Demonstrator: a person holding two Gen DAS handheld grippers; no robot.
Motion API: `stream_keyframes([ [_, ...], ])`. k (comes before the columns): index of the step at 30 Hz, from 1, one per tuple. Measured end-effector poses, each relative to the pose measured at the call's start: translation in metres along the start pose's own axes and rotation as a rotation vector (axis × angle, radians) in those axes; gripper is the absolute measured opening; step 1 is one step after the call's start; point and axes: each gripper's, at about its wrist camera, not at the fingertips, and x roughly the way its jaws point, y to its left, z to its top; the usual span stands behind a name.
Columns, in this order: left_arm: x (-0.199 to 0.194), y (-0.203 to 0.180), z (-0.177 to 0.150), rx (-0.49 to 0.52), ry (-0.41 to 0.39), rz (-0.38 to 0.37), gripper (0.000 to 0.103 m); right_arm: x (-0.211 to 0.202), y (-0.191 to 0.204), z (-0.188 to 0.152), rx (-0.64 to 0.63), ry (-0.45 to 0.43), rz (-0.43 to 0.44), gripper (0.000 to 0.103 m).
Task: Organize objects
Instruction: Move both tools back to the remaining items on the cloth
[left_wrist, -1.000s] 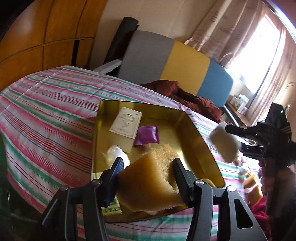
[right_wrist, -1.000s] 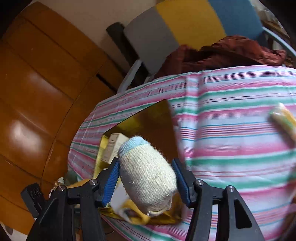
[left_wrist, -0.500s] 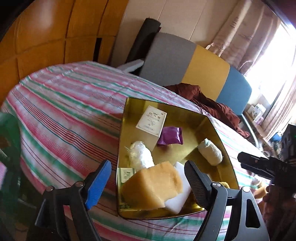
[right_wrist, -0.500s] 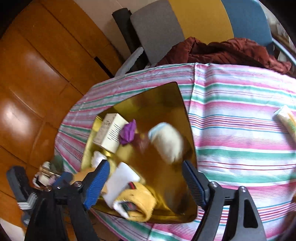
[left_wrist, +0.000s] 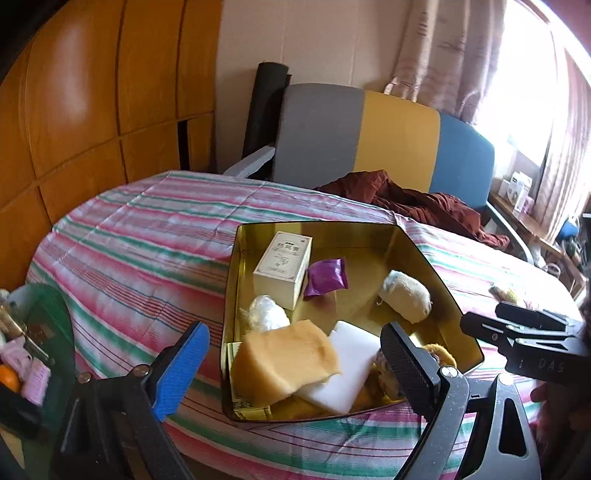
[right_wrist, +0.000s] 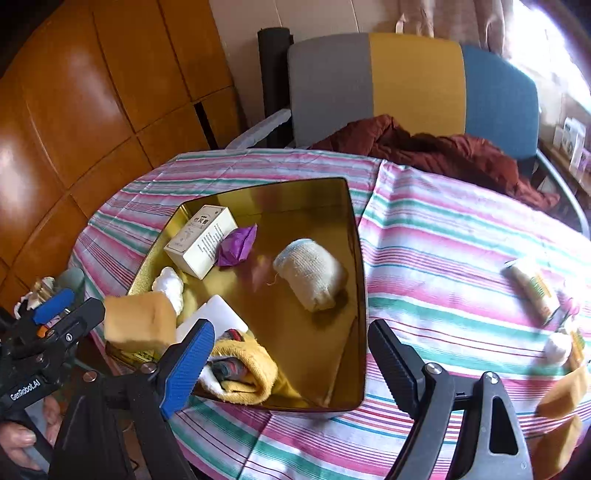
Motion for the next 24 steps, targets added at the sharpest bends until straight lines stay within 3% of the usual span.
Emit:
stream_keyframes([
  [13, -0.005, -0.038, -0.006, 0.093, 0.013, -0.047, 0.096, -0.014, -0.032, -0.019, 0.053, -0.008, -0.065, 0.087],
  [24, -0.002, -0.078, -0.006, 0.177, 0.030, -0.141, 0.097, -0.026, -0.102, -0.040, 0.200, 0.034, -0.179, 0.087],
])
